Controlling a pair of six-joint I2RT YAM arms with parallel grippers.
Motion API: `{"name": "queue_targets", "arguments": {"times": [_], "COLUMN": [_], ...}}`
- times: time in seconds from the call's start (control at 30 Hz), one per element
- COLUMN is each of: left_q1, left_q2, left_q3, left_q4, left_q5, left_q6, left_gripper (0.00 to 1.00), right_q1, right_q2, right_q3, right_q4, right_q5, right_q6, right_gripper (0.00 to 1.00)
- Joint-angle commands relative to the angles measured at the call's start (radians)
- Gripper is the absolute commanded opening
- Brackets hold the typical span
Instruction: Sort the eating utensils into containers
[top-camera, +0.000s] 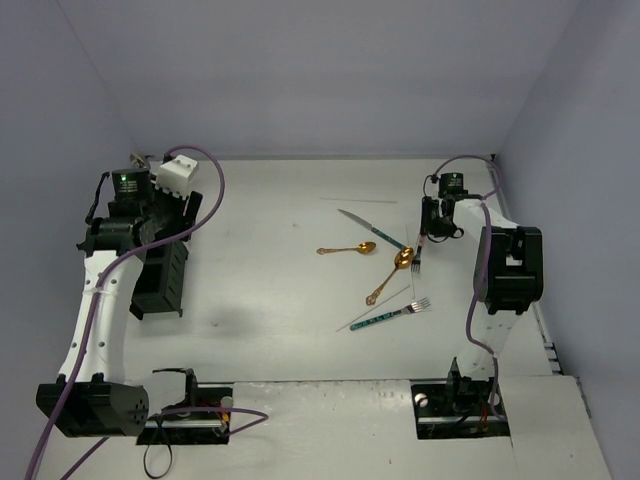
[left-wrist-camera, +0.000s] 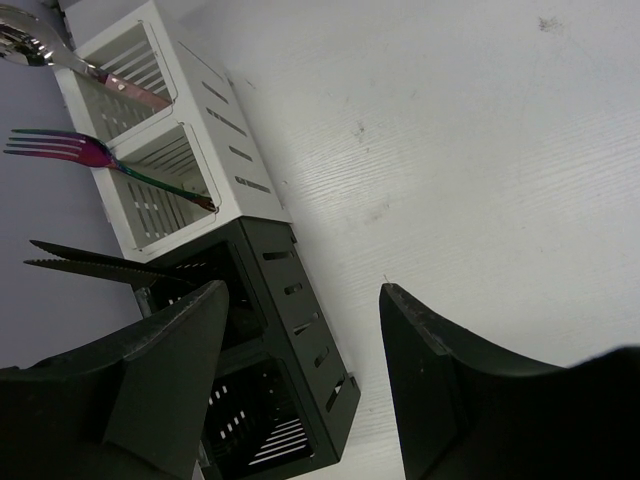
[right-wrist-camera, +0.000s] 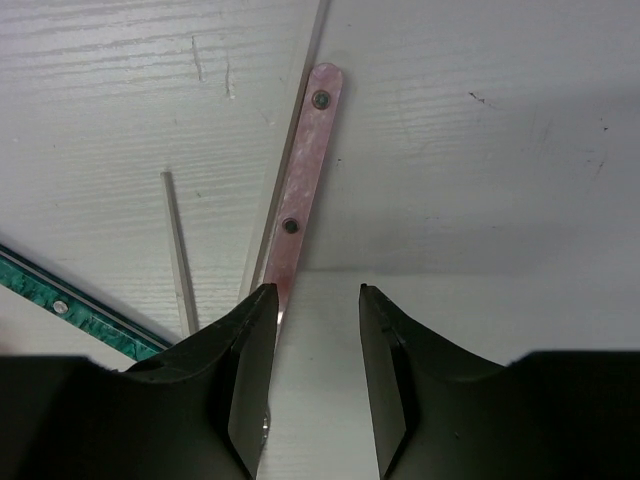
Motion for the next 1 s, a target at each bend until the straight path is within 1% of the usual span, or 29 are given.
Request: {"name": "queue_targets", "arguments": {"times": [0.0, 0.17, 0.3, 0.57, 0.97], "left_q1": [0.002, 0.002, 0.002, 0.002, 0.002], "left_q2": [-0.019, -0.026, -0.025, -0.021, -0.023], "left_q3": [-0.005, -0.021, -0.026, -0.017, -0.019], "left_q4": [0.057, 0.062, 0.064, 0.069, 0.07], "left_q5": [-0.006, -0.004, -0.001, 0.001, -0.005], "left_q6": [0.01, 0.008, 0.006, 0.001, 0.006], "left_gripper": [0.58, 0.58, 0.59, 0.59, 0.59], "right_q1": [0.003, 0.003, 0.003, 0.003, 0.003], "right_q2": [-0.007, -0.038, -0.066, -0.04, 0.005], "right_q3": [0.0, 0.004, -0.002, -0.007, -0.014], "right_q4": [-0.003, -0.003, -0.006, -0.016, -0.017], "right_q5": [-0.005, -0.024, -0.042, -0.034, 0.028], "right_q6": [0.01, 0.02, 0.022, 0.009, -0.015], "right_gripper": [0.37, 0.45, 0.47, 0.44, 0.39]}}
